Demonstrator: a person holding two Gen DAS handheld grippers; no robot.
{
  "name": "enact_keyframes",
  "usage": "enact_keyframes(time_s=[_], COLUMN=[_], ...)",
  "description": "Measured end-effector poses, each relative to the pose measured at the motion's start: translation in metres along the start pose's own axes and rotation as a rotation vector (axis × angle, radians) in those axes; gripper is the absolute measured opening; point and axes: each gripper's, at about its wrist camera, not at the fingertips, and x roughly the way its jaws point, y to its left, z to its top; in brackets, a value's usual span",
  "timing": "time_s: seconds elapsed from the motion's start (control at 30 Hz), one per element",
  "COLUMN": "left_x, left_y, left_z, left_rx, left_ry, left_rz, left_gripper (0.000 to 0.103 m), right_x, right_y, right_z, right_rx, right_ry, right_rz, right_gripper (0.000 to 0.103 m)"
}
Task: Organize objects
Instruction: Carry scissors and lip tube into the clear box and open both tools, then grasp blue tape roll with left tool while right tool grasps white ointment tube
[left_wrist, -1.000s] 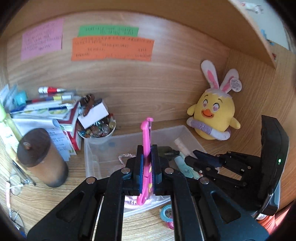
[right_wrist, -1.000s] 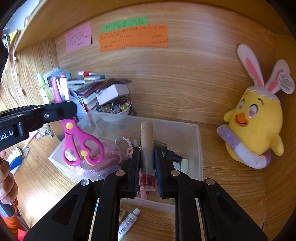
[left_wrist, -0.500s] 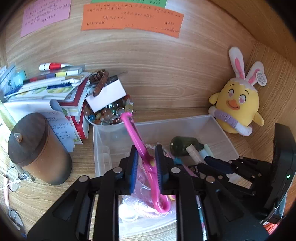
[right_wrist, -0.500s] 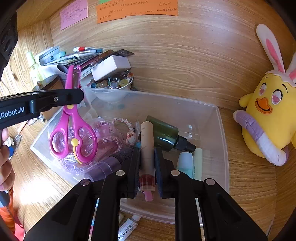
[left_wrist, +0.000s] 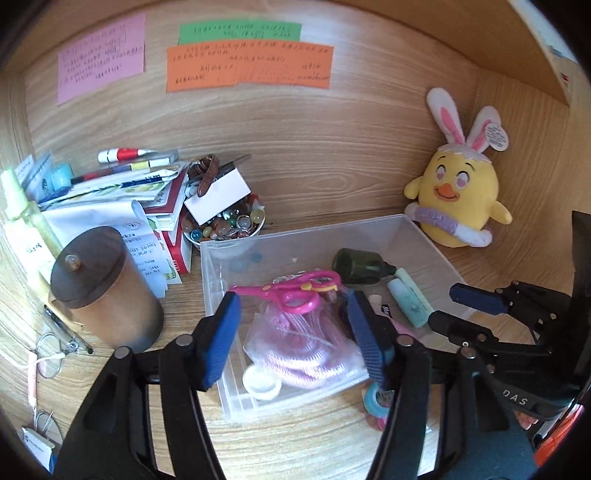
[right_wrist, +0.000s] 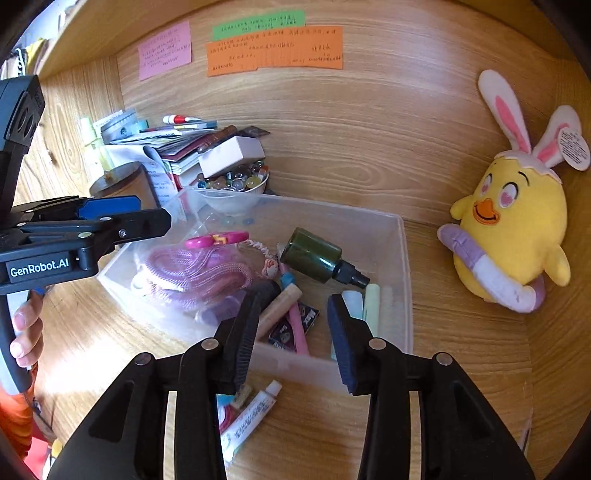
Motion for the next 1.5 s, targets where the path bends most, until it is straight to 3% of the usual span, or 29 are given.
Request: enact_keyframes(time_s=[0.23,0.5,0.77,0.83,0.9,1.1,1.17,1.4,1.5], left_x=[-0.025,-0.021,0.004,0.010,0.017,0.032,0.037,0.052,0.048], left_y=[-0.019,-0.026,-0.038,-0.043,-0.048,-0.062,-0.065,-0.066,-0.066], left_z=[-0.028,-0.069,-0.087,-0.087,-0.086,-0.083,-0.082,-0.083,-0.084], left_rx=[0.071,0.093,0.111,0.120,0.121,0.133,0.133,0.100,0.096], left_ry=[-0.012,0.079,0.162,0.165,0.173,0.187,0.190,0.233,0.218], left_rz=[0.011,0.002,-0.033,-0.036,-0.047,-0.066,-0.066,-0.116,-0.124], left_gripper=[0.074,0.074,0.074,0.074,0.074,0.074,0.071,0.038,0.038], right_x=[-0.013,0.023,0.035,0.035,0.034,0.028,0.022,0.000,-0.008], right_y=[0.008,0.014,0.021,0.023,0.021,0.010,0.005,-0.004,-0.006], right_z=[-0.033,-0.065,-0.072,-0.073,-0.073,-0.077,-0.077,-0.075,-0.074], right_rx=[-0.015,0.020,0.022,0.007,0.007,0.017,0.024,0.043,0.048], right_ry=[0.033,0.171,0.190,0.189,0.189,0.172,0.164,0.119,0.103], right_rz=[-0.019,0.029,0.068,0.056,0.058,0.039,0.036,0.032,0.032], right_gripper=[0.035,0.035,0.035,0.030,0.015,0.015,0.015,0.015,0.015])
